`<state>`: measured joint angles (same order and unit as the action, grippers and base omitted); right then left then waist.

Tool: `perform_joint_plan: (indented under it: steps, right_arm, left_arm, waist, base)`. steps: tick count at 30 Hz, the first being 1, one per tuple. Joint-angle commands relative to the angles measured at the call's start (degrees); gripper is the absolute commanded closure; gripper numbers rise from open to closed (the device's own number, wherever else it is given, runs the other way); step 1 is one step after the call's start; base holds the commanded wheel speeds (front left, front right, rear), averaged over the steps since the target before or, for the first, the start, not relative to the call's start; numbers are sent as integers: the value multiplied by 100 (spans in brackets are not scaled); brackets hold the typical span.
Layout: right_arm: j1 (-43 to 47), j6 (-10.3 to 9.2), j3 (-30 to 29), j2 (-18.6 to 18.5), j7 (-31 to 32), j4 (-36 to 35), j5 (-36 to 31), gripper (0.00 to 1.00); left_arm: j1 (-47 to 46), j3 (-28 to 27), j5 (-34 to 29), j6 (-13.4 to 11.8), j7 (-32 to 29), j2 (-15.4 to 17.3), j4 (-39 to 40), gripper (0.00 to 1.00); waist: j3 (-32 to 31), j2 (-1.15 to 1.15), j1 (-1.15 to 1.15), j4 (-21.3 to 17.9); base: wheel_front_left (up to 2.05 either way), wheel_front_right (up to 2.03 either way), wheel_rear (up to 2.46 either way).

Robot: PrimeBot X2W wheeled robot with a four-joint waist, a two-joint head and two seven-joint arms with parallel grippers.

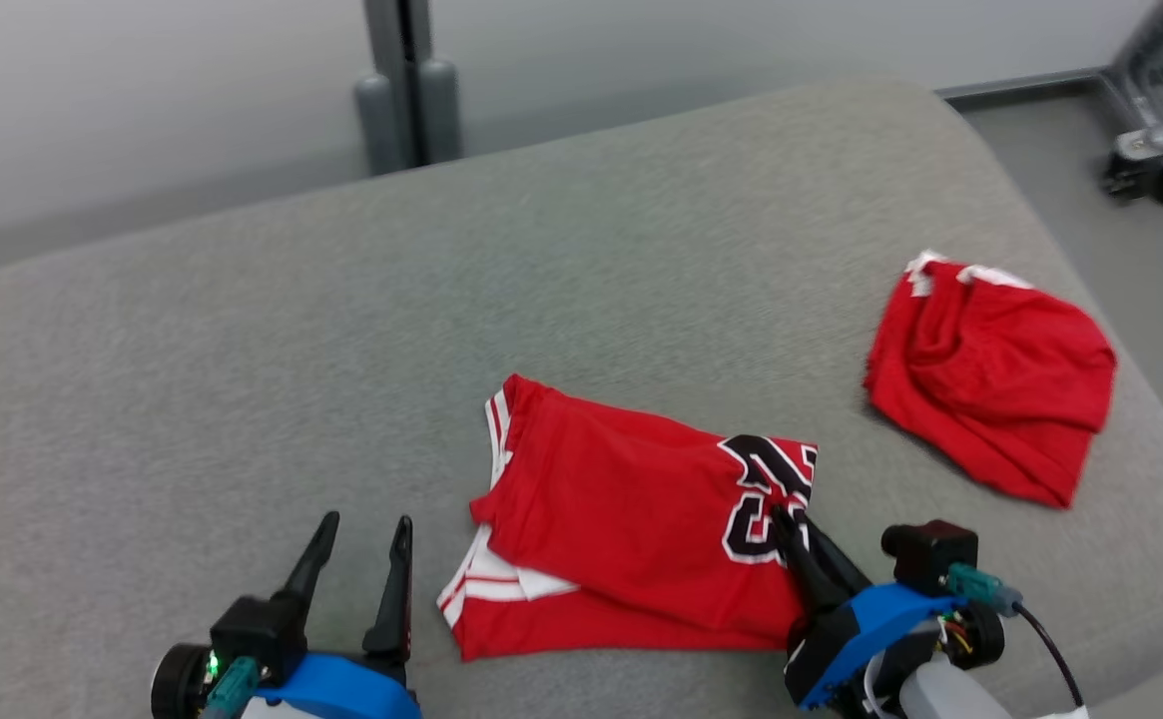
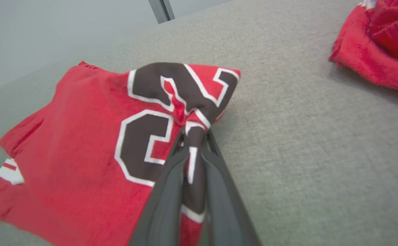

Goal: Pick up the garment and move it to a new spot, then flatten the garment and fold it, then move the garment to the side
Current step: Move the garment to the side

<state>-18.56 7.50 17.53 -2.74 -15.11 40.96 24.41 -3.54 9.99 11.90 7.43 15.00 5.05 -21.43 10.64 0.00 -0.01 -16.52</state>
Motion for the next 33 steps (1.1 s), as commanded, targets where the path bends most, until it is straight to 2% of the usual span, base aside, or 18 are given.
perform_joint_plan:
  steps: [1, 4, 8, 14, 18, 21, 27, 31, 32, 33]
  right_arm:
    - [76, -1, 7, -32, -5, -24, 48, 100]
    - [159, 0, -27, -29, -4, -110, -3, 100]
    - [101, 0, -152, -28, -5, -230, -286, 100]
    - [-439, 0, -804, -26, -4, -90, -1310, 100]
    - [-1005, 0, -1858, -34, 30, 199, -2481, 100]
    - [-1266, -1, -2721, -179, 283, 119, -3442, 100]
    - [-1435, -1, -4148, -607, 863, -504, -4829, 100]
    - [-1307, -1, -5008, -490, 1190, -1232, -5543, 100]
    - [-1281, -1, -5200, -413, 1234, -1408, -5703, 12]
    - [-1260, -1, -5374, -359, 1244, -1545, -5796, 0]
  left_arm:
    - [58, -13, -42, 9, 22, 8, 22, 0]
    - [74, 104, -11, 9, 23, 33, 103, 0]
    - [42, 217, 24, 9, 22, 142, 176, 0]
    - [-9, 426, 84, 9, 22, 354, 216, 0]
    - [-57, 456, 195, 9, 22, 491, 169, 0]
    - [-119, 471, 249, 9, 22, 583, 170, 0]
    - [-232, 511, 358, 9, 22, 726, 157, 0]
    - [-307, 533, 402, 9, 23, 789, 132, 0]
    - [-310, 529, 415, 9, 22, 809, 124, 0]
    - [-320, 531, 411, 9, 23, 812, 110, 0]
  waist:
    - [-359, 0, 1, -449]
    - [-281, 0, 1, -784]
    - [-104, 0, 1, -1018]
    - [152, 0, 1, -891]
    - [308, 0, 1, -583]
    - [410, 0, 1, -297]
    - [560, 0, 1, 268]
    - [627, 0, 1, 525]
    - [637, 0, 1, 570]
    - [650, 0, 1, 619]
  base:
    - [0, 0, 0]
    - [0, 0, 0]
    - [0, 0, 0]
    - [0, 0, 0]
    - [0, 0, 0]
    - [0, 0, 0]
    - [0, 0, 0]
    - [0, 0, 0]
    - [0, 0, 0]
    - [0, 0, 0]
